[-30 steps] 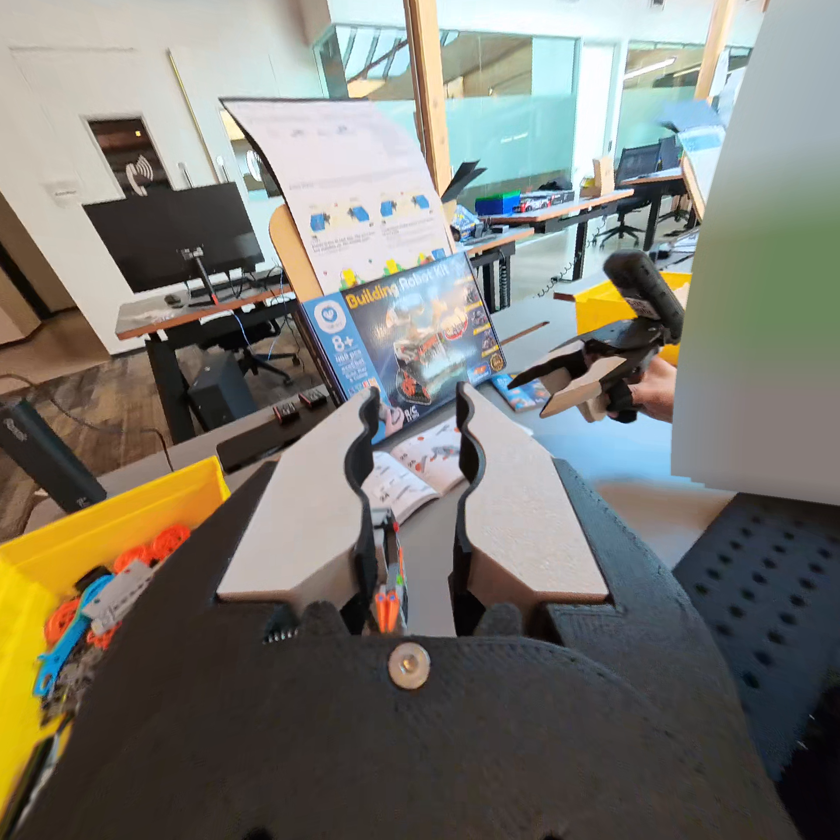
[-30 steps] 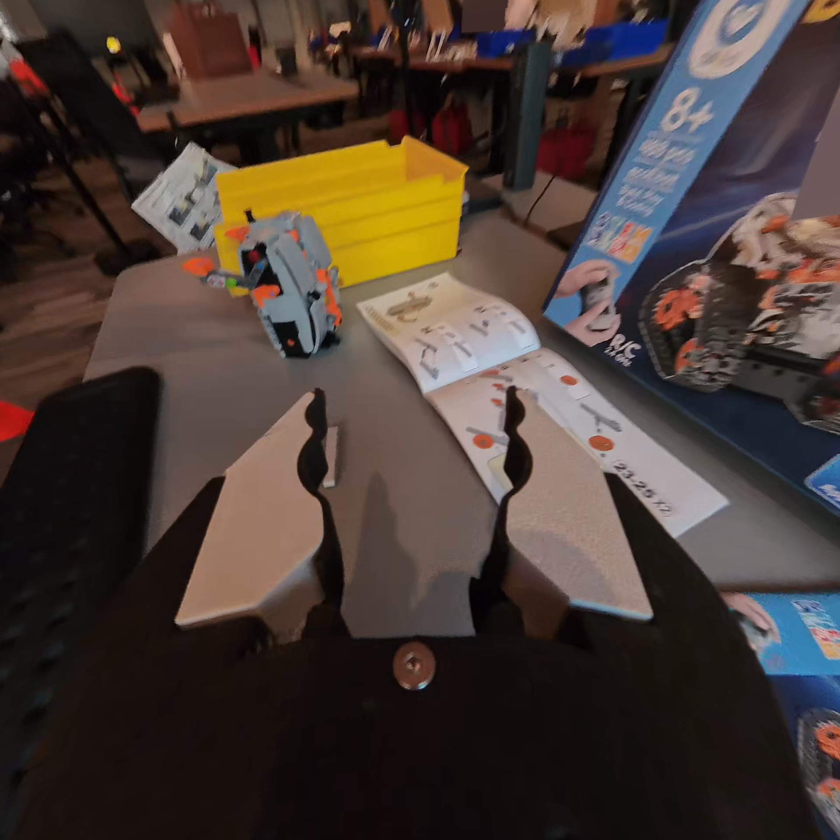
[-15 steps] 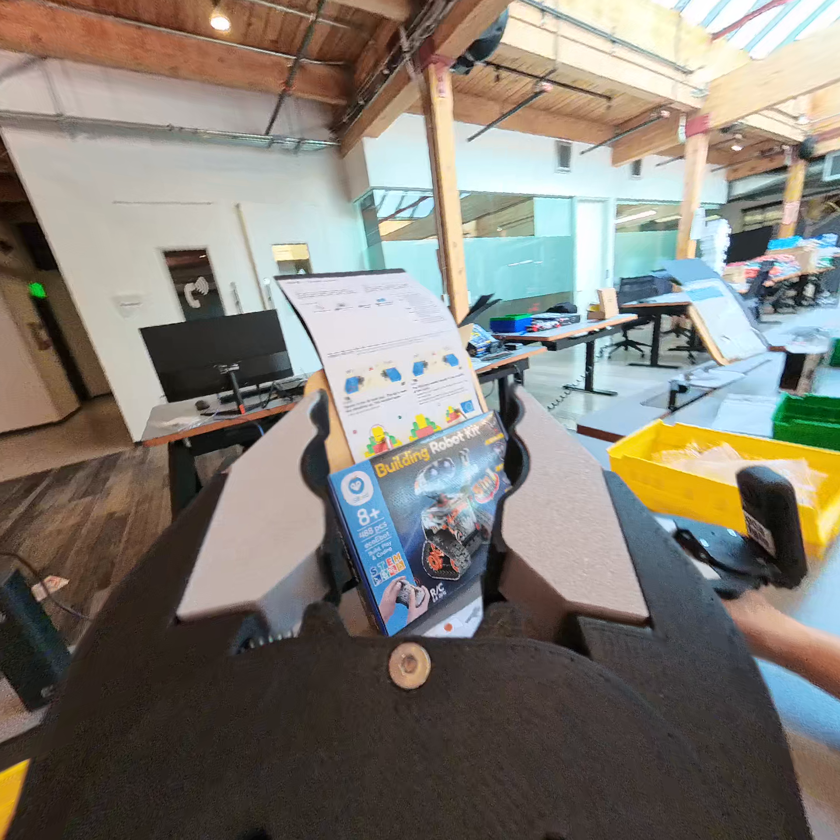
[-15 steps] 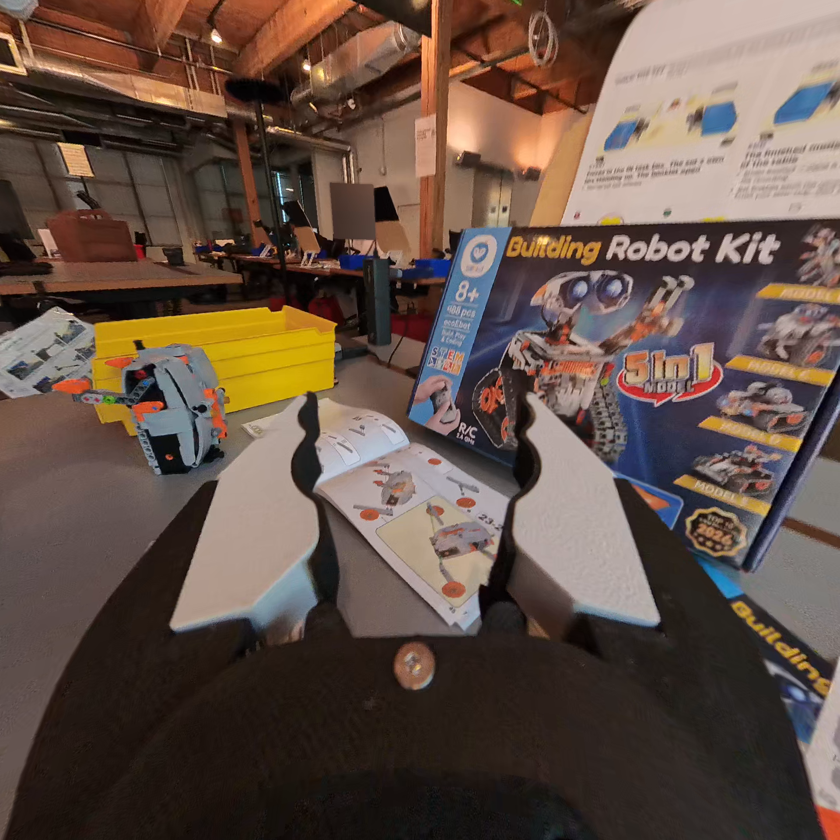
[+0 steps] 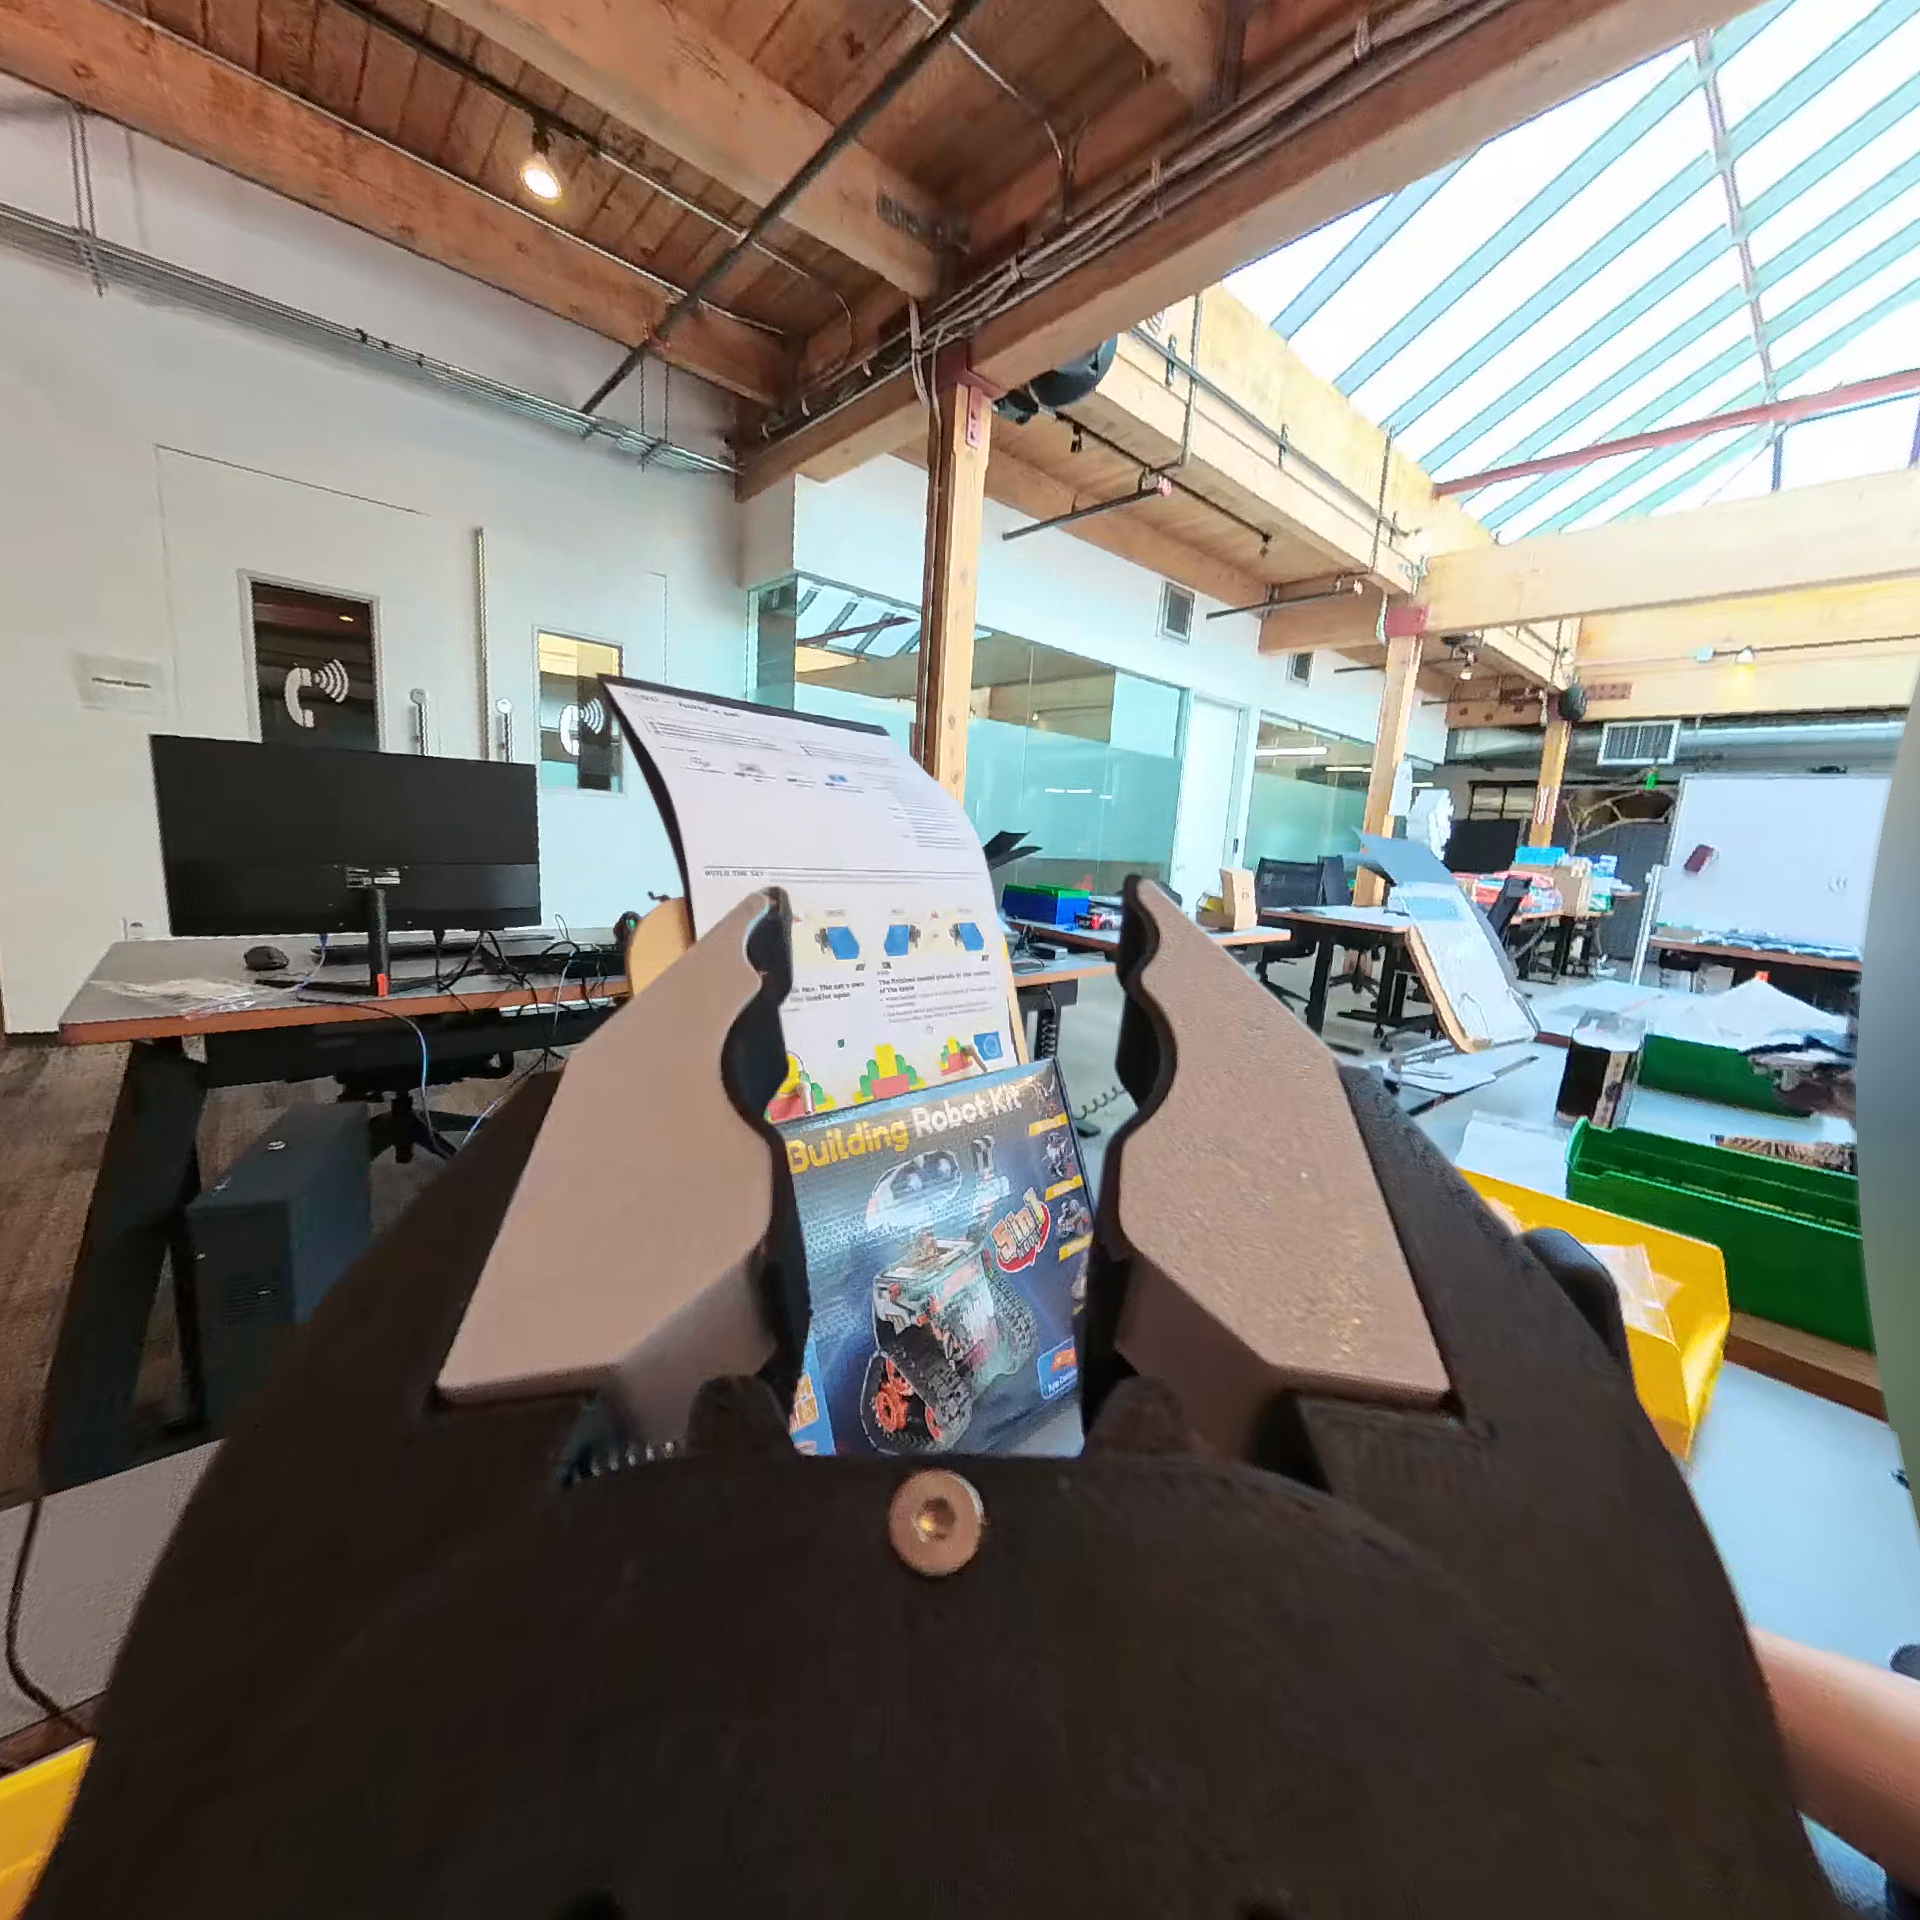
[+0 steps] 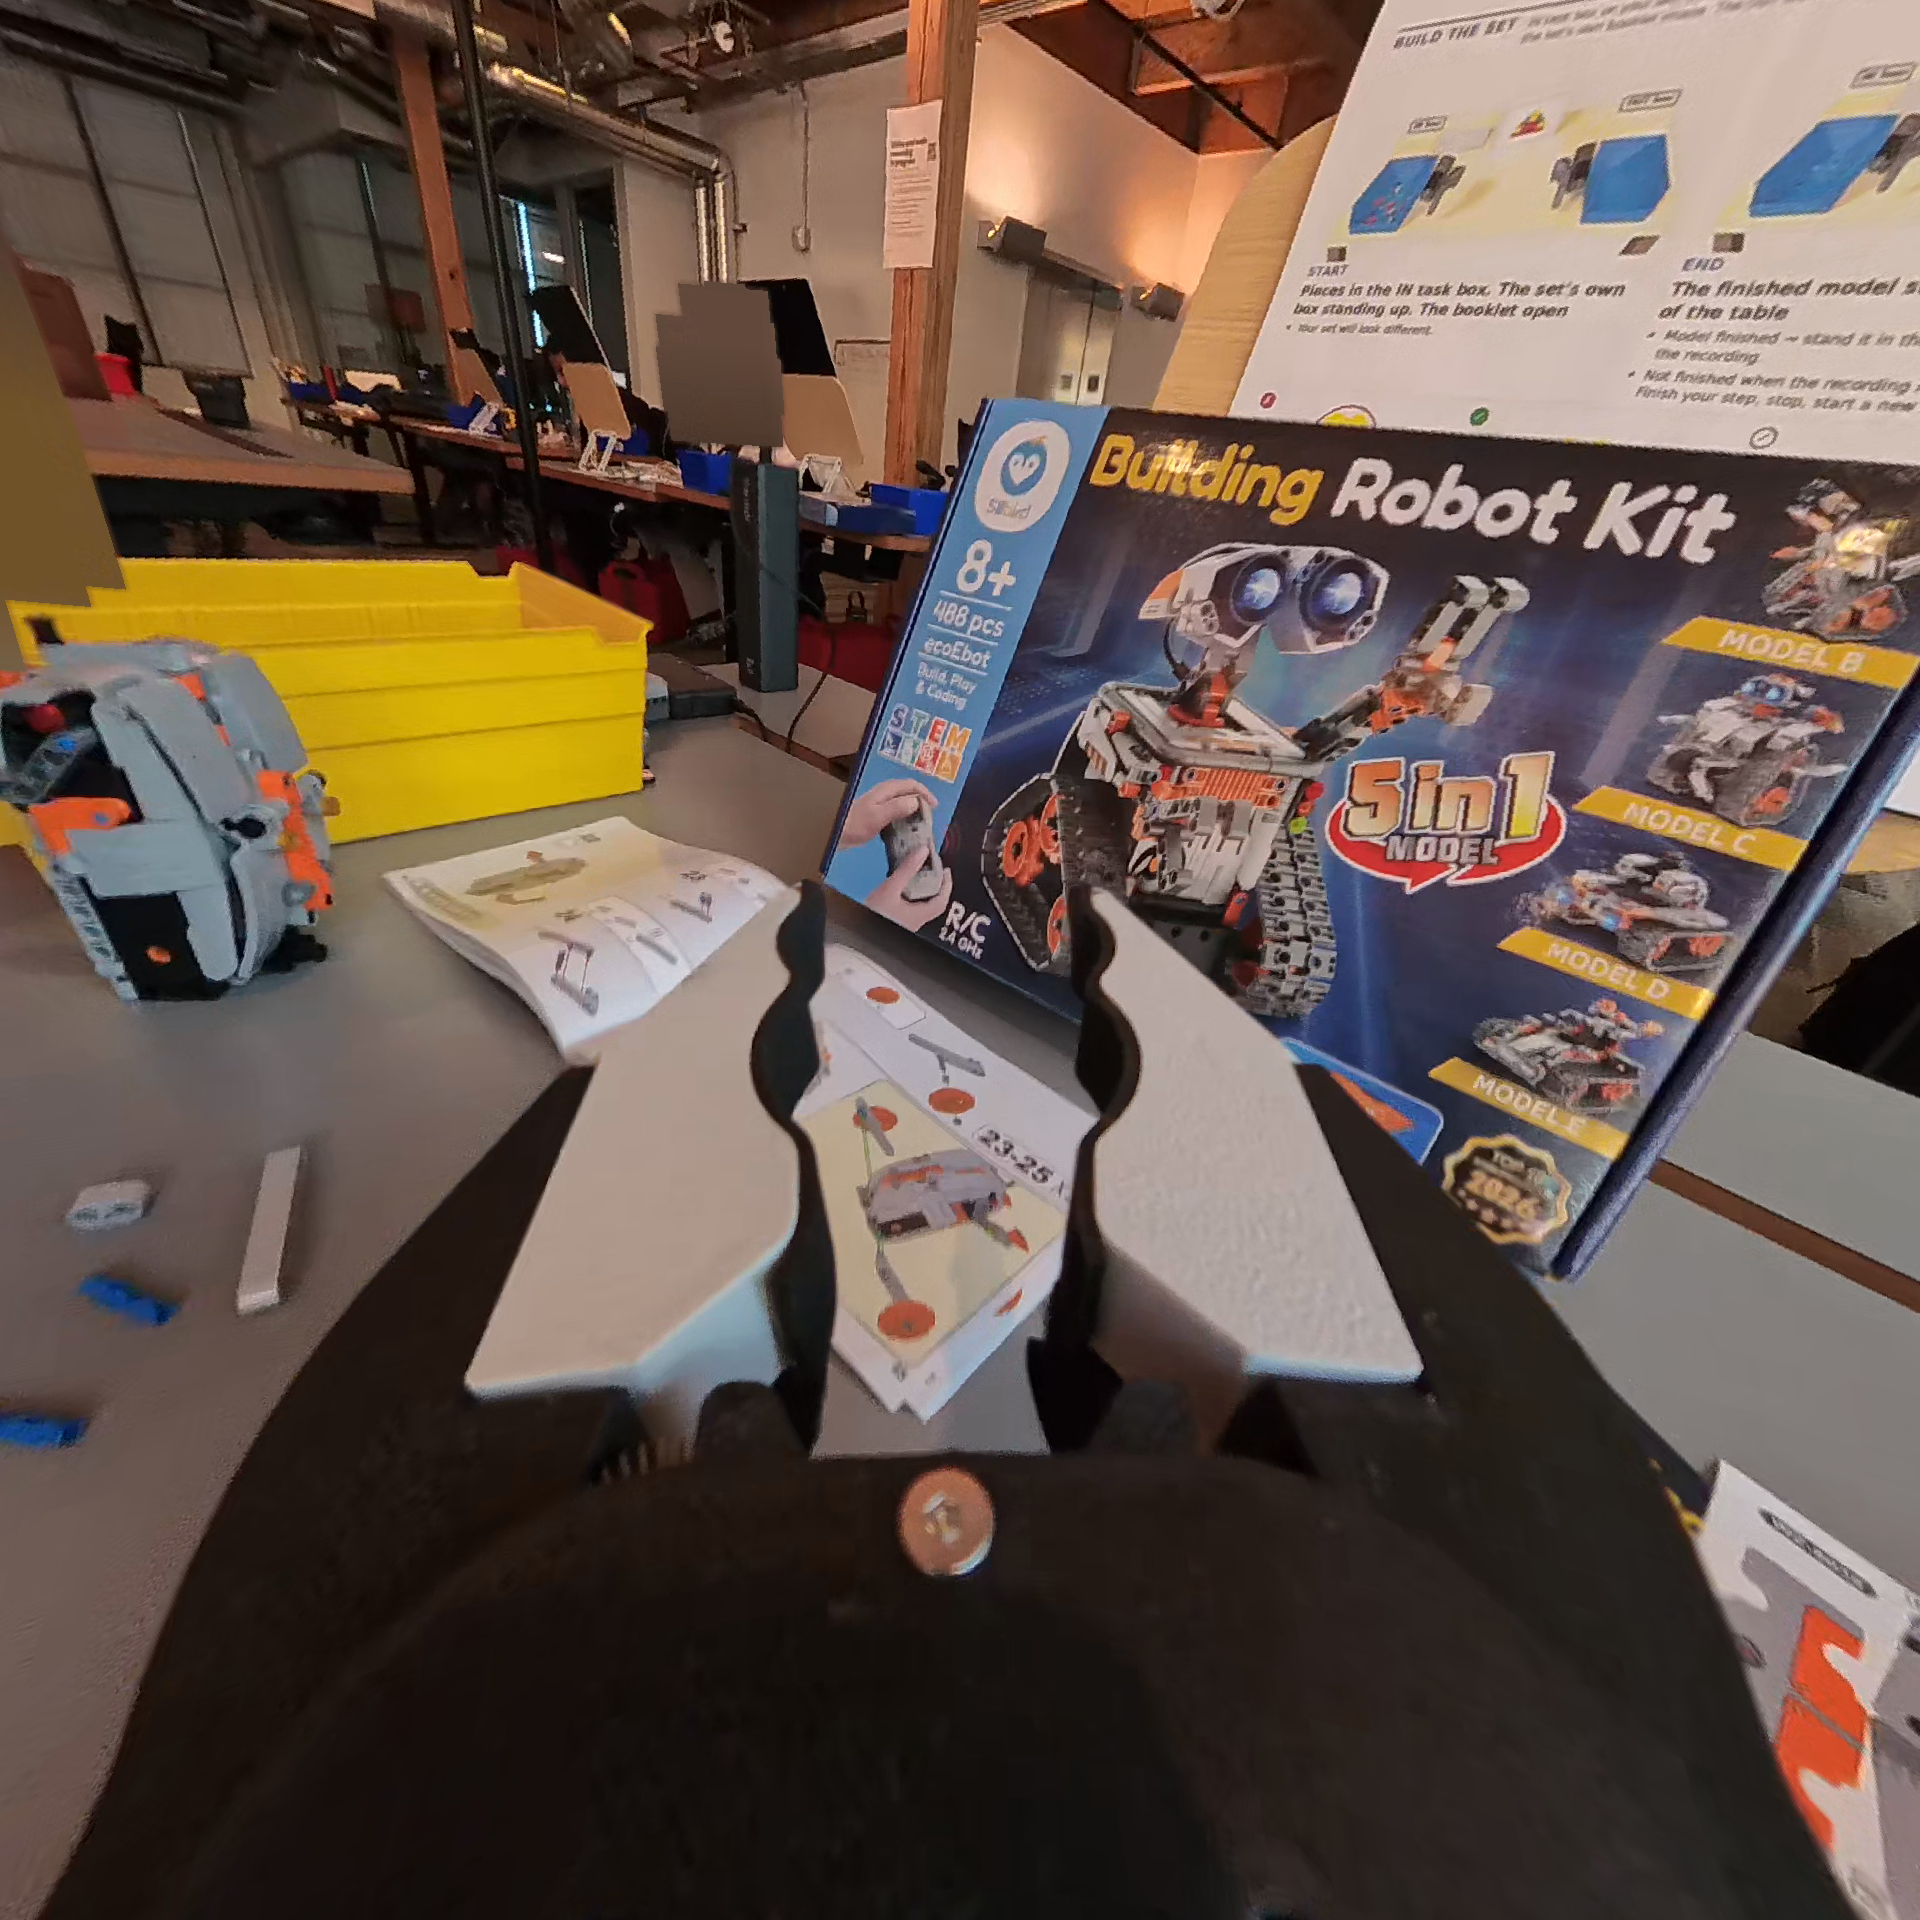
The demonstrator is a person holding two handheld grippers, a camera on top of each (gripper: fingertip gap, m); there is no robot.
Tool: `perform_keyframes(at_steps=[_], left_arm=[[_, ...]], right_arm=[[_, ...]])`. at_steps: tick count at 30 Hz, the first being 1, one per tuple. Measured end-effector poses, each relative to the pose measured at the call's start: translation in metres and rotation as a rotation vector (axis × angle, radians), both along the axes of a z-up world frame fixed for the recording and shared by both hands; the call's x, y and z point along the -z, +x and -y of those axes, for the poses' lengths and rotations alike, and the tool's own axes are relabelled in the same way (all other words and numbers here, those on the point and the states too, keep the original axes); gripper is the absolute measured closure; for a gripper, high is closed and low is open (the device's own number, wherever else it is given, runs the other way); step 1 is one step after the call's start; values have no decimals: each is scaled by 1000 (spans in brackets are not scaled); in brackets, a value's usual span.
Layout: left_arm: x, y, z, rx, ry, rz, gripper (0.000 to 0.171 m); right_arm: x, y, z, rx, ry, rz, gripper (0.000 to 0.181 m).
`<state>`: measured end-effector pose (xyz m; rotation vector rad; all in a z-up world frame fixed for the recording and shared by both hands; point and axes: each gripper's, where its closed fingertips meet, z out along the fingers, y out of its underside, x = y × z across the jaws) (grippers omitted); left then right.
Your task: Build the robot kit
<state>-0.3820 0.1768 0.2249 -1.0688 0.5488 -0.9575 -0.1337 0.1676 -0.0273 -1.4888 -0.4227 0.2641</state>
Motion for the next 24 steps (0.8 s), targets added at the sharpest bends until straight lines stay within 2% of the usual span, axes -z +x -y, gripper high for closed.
perform_keyframes(at_steps=[3,5,7,9,10,12,14,17,20,24], left_arm=[[-1,-6,-3,-5,-1,21,115],[-2,-4,-1,10,0,31,118],[-1,2,2,25,2,31,126],[-5,5,8,22,31,55,141],[-8,5,11,17,56,73,145],[-10,6,14,-9,89,81,150],[-8,8,11,-48,101,54,152],[-6,5,3,-118,112,26,157],[-5,1,0,-151,101,20,161],[-2,-5,-5,-182,66,4,171]], right_arm=[[-29,-9,-17,-47,23,-120,135],[-49,-16,-34,-88,28,-201,148],[-54,-22,-49,-106,-6,-252,160],[-51,-31,-46,-123,57,-254,179],[-45,-35,-41,-119,94,-221,181],[-24,-38,-33,-94,87,-105,181],[-18,-39,-30,-106,65,-59,181],[-23,-45,-30,-190,39,-209,181],[-1,-54,-36,-225,-61,-241,181],[13,-76,-29,-297,-112,-39,181]])
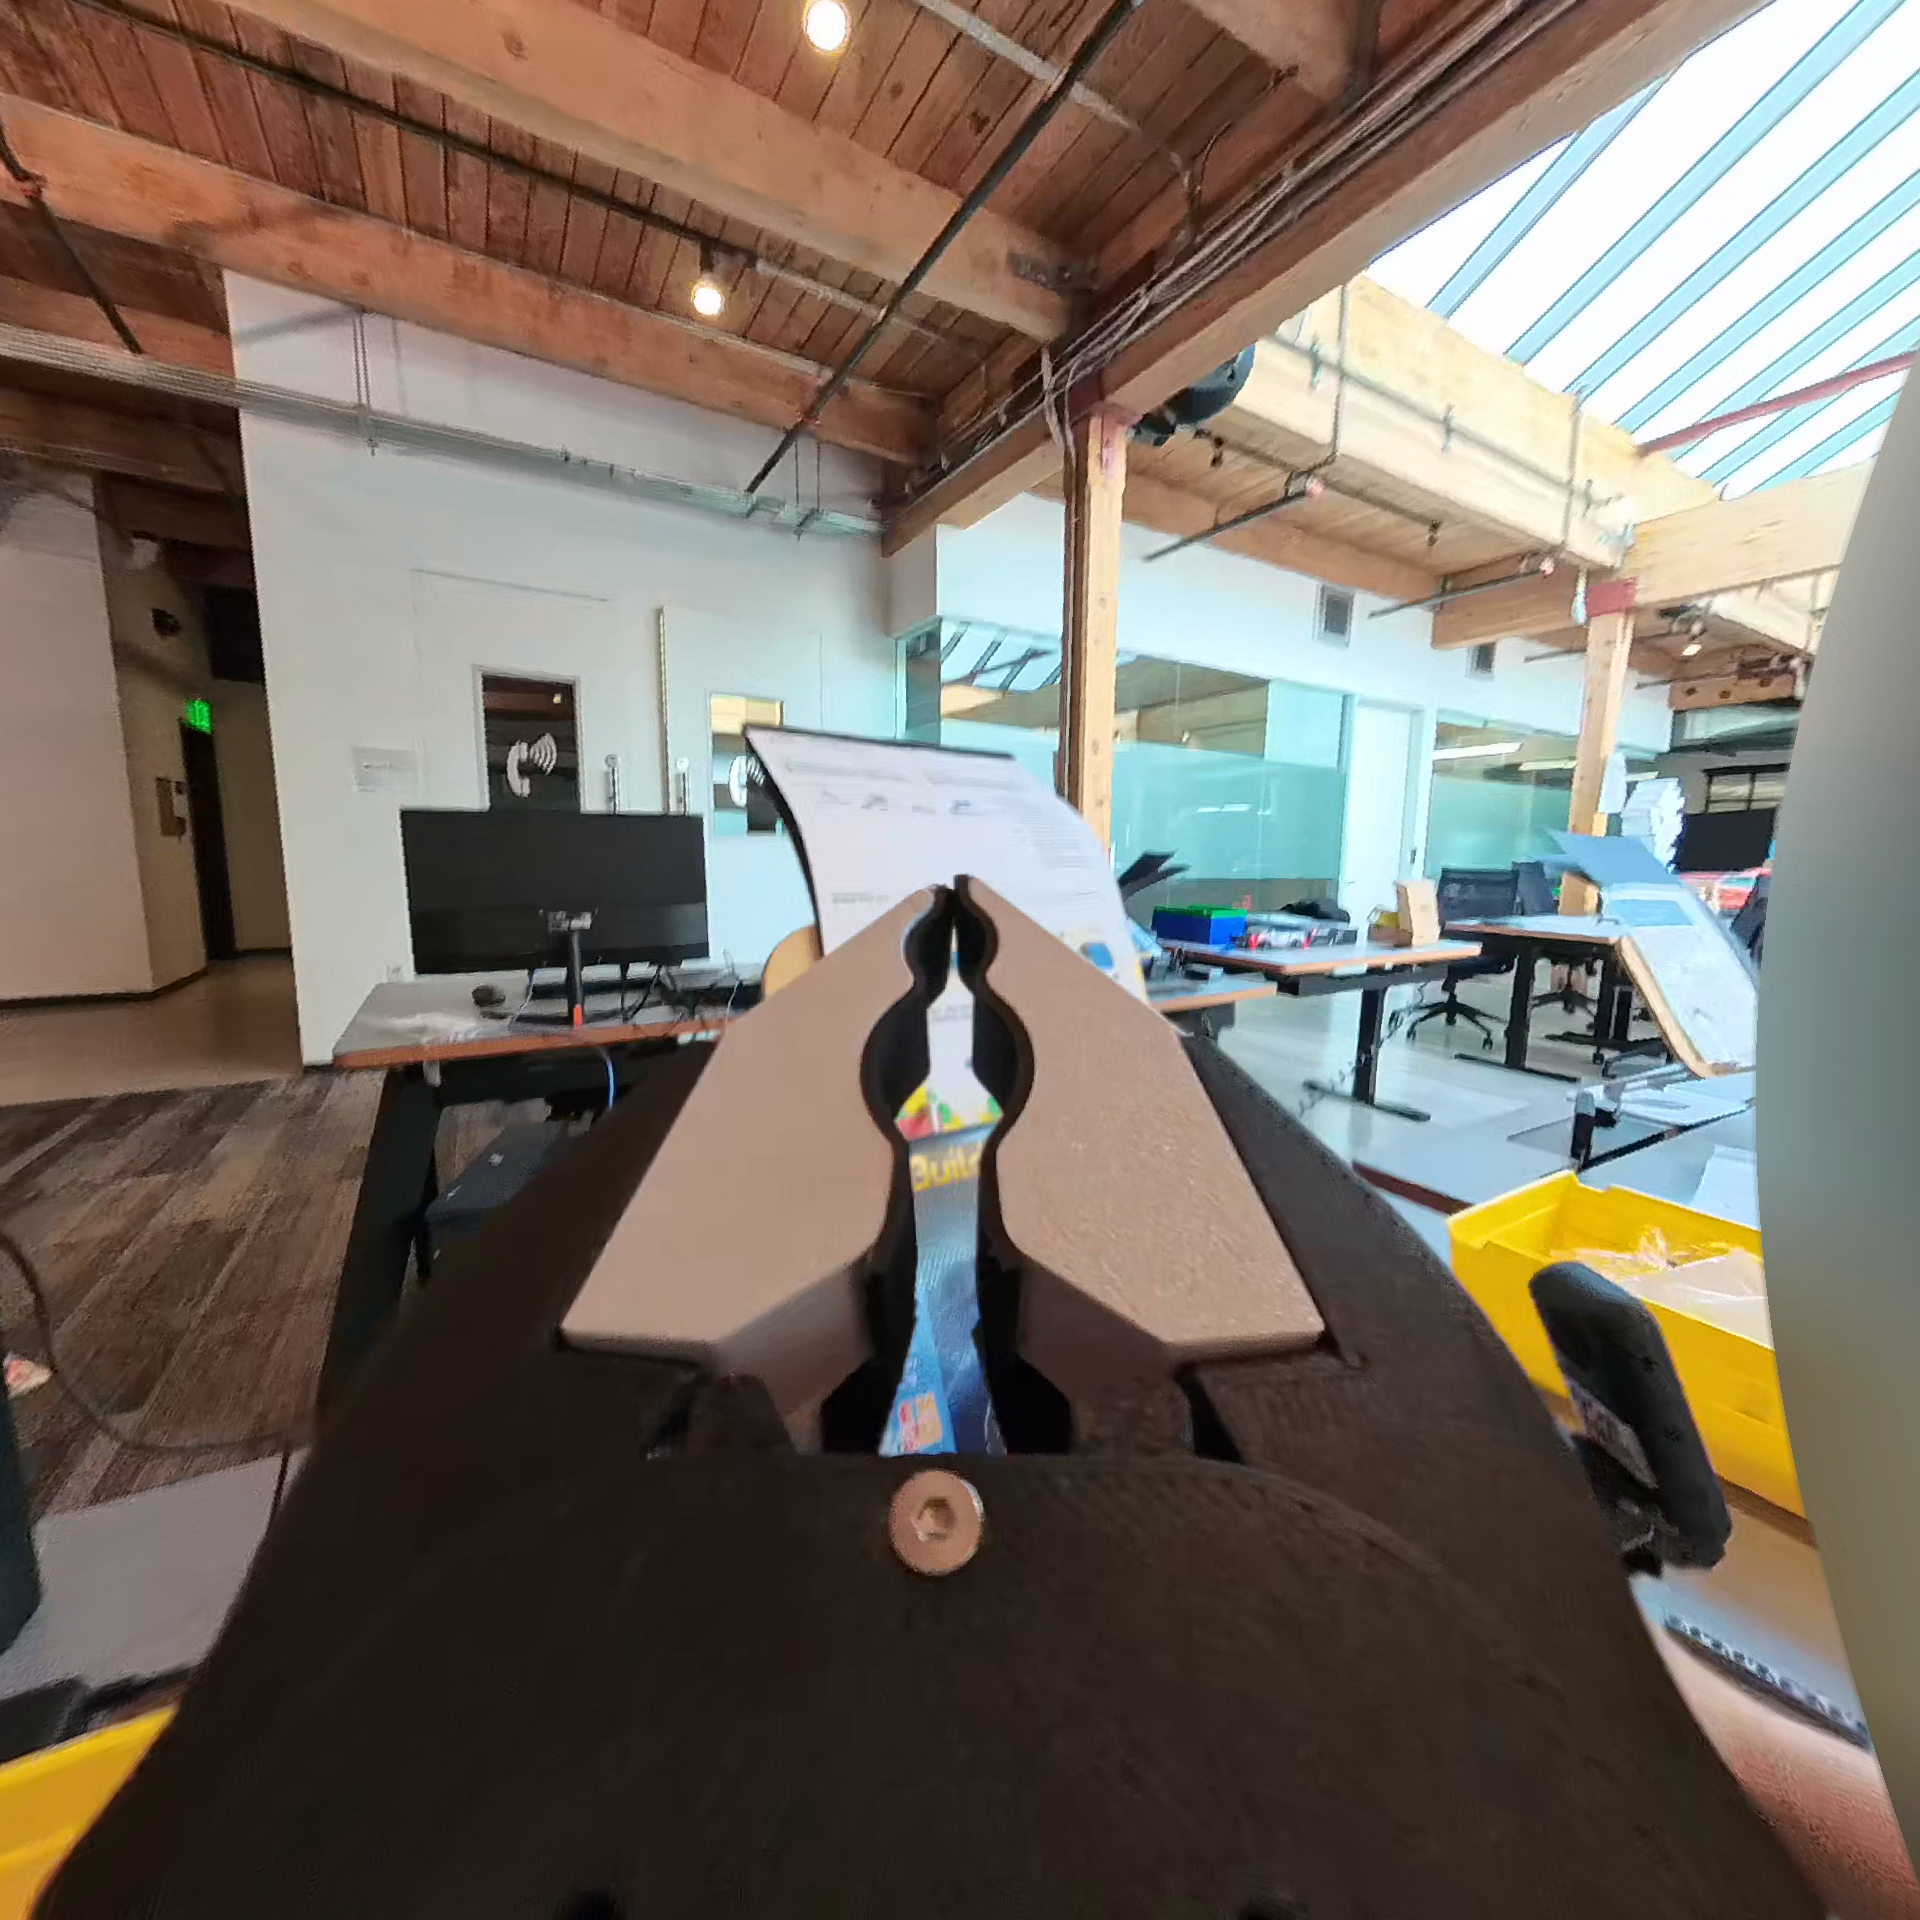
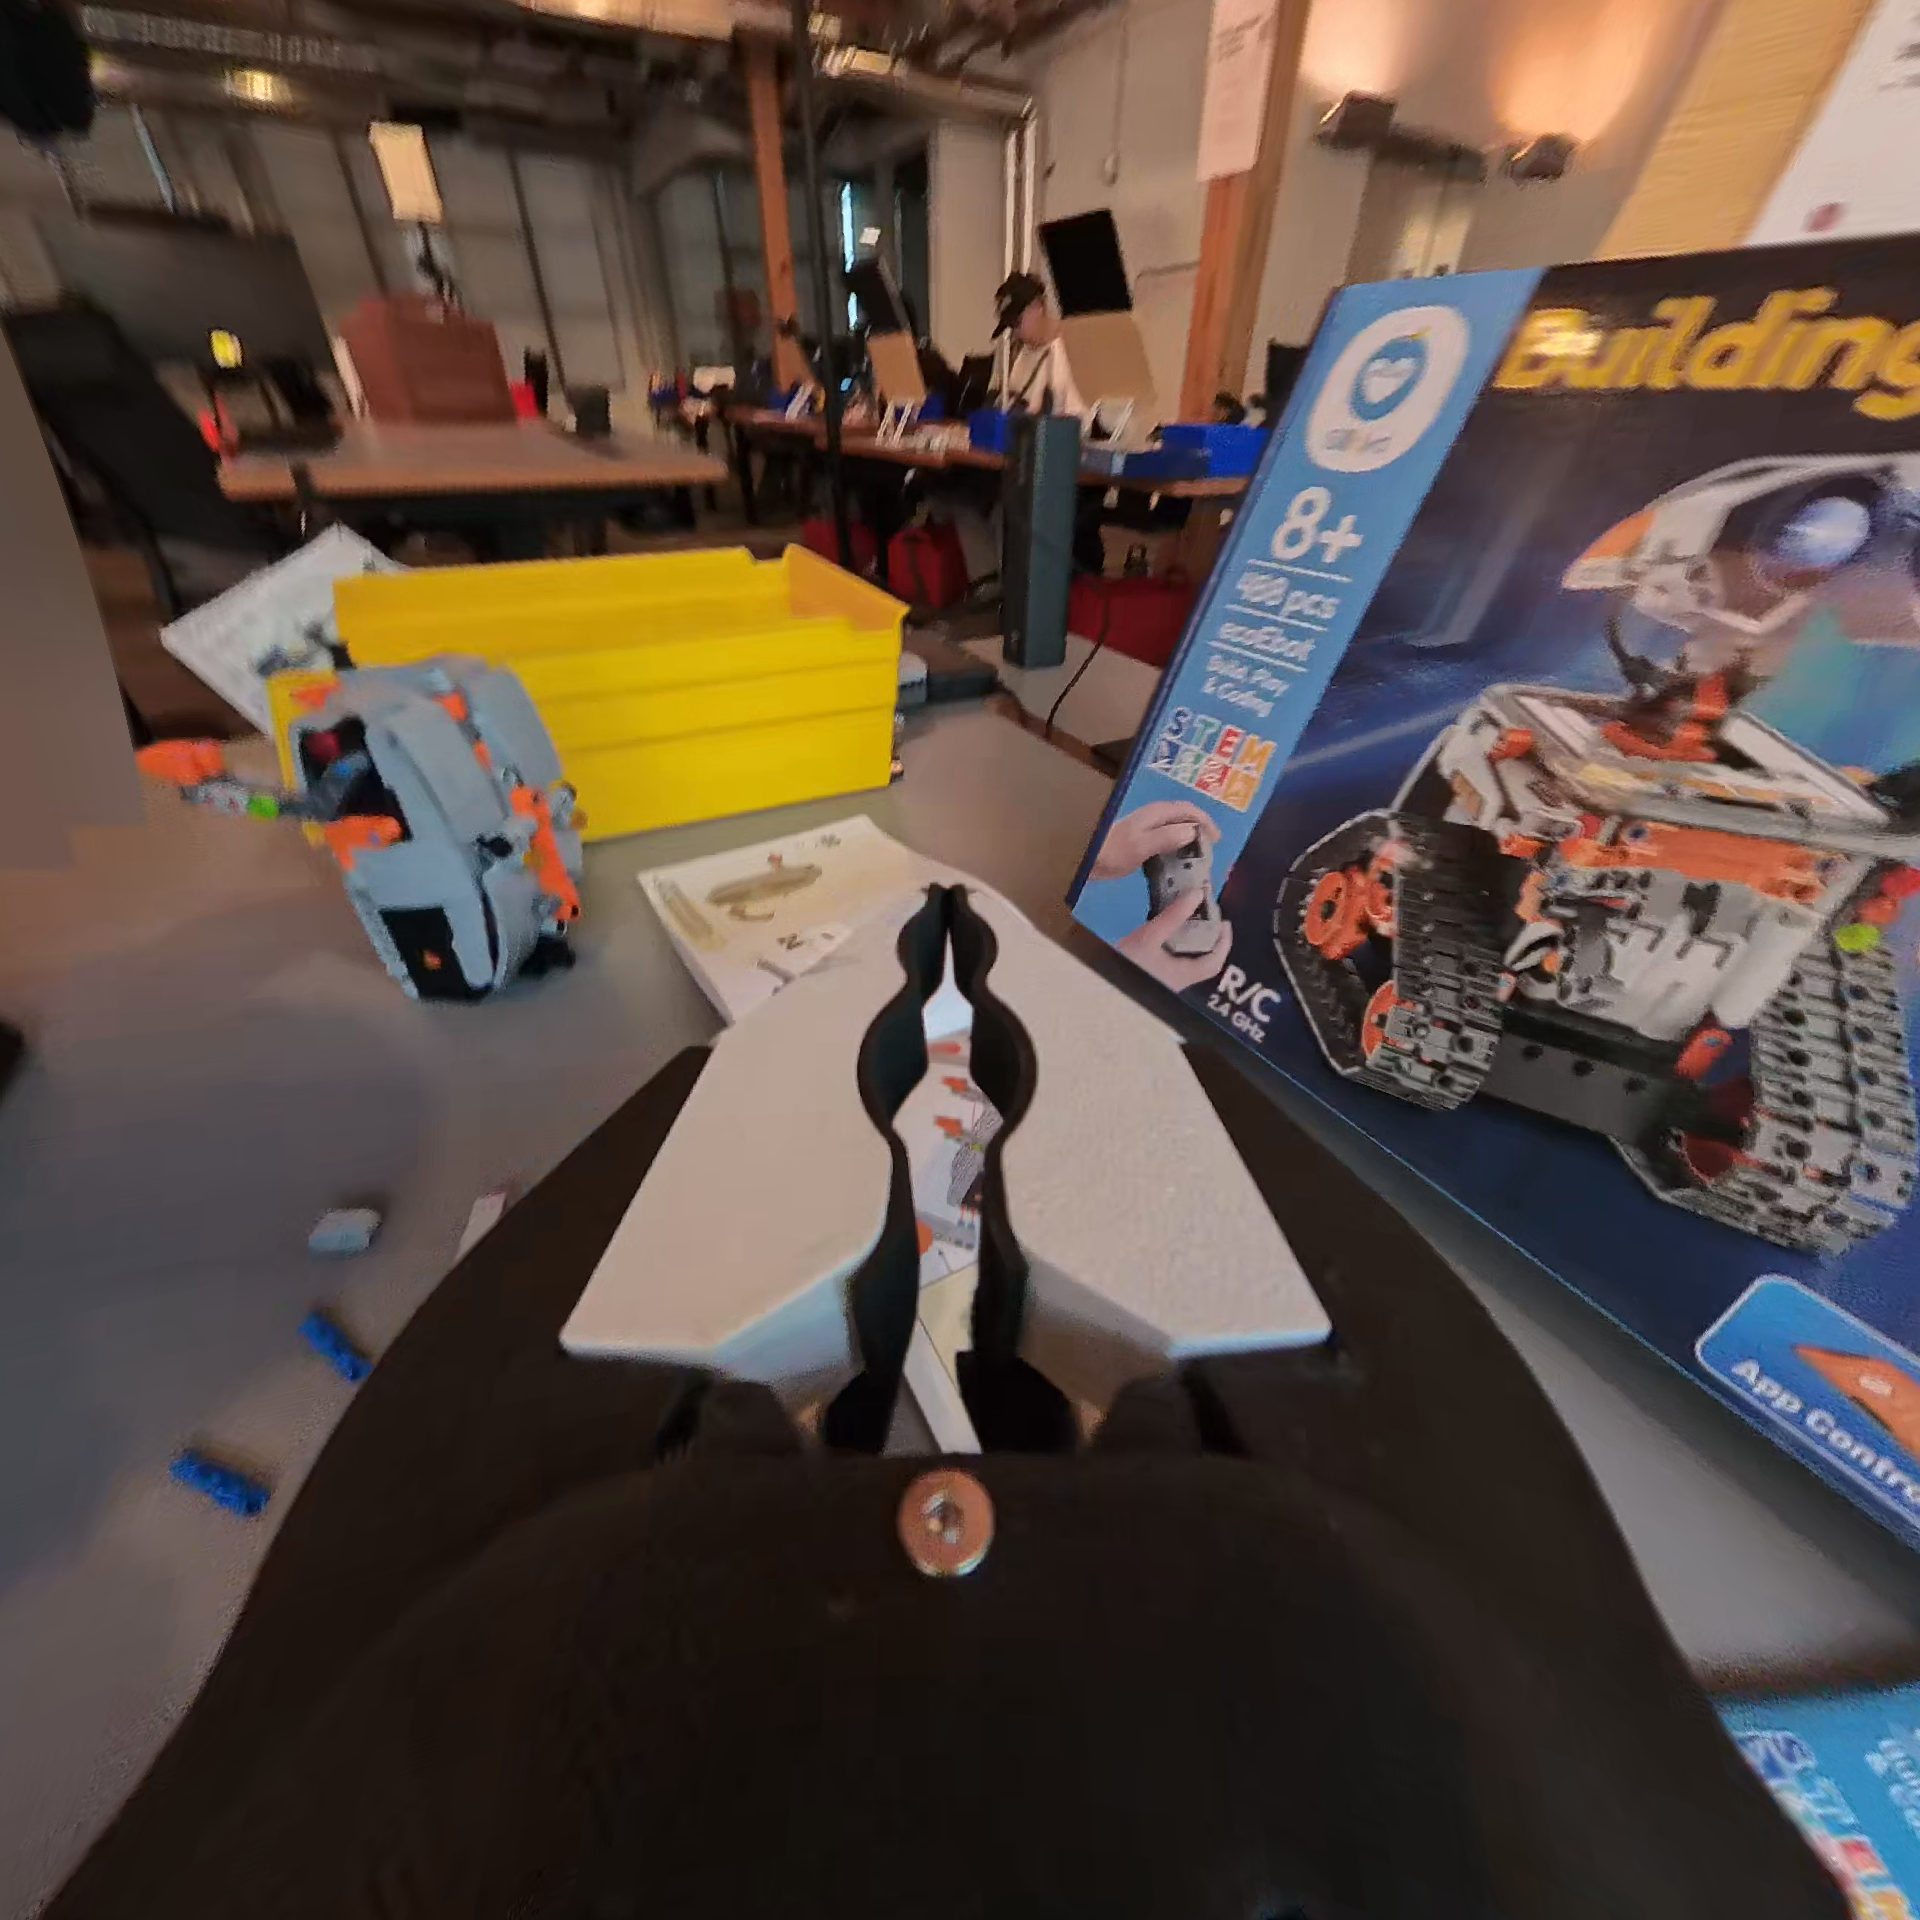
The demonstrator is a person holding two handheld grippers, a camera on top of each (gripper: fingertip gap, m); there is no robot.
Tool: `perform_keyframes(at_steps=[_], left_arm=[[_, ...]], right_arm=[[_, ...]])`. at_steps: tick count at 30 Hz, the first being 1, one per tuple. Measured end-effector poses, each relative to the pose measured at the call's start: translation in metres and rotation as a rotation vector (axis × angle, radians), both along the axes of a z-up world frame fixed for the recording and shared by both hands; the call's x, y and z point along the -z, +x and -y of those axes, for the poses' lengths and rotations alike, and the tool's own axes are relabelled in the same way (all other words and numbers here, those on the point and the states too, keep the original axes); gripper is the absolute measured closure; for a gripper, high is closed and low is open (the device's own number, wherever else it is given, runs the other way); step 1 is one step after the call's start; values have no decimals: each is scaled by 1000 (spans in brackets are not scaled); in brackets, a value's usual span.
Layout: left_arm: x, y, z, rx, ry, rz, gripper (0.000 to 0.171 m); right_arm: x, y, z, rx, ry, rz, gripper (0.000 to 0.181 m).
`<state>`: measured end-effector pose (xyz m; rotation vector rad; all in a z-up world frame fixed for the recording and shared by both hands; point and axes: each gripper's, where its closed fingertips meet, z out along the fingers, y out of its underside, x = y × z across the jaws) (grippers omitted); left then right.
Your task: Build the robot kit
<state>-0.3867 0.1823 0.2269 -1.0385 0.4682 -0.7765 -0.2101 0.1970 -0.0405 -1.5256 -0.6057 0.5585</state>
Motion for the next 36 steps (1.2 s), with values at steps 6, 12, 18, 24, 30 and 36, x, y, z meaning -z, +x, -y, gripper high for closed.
perform_keyframes(at_steps=[6,12,18,24,30,36], left_arm=[[4,-17,-12,-29,-81,36,171],[-6,-33,-5,21,-86,139,171],[-8,-27,0,12,-66,101,171],[-7,-23,1,33,-70,88,171],[-9,-25,4,39,-66,94,171],[-11,-28,6,46,-59,108,171]], right_arm=[[17,-56,55,-402,-239,95,181],[61,-79,76,-494,-378,307,165],[97,-85,88,-529,-480,441,159],[111,-98,92,-536,-528,466,157],[120,-95,93,-507,-515,568,158],[118,-91,93,-514,-522,550,159]])
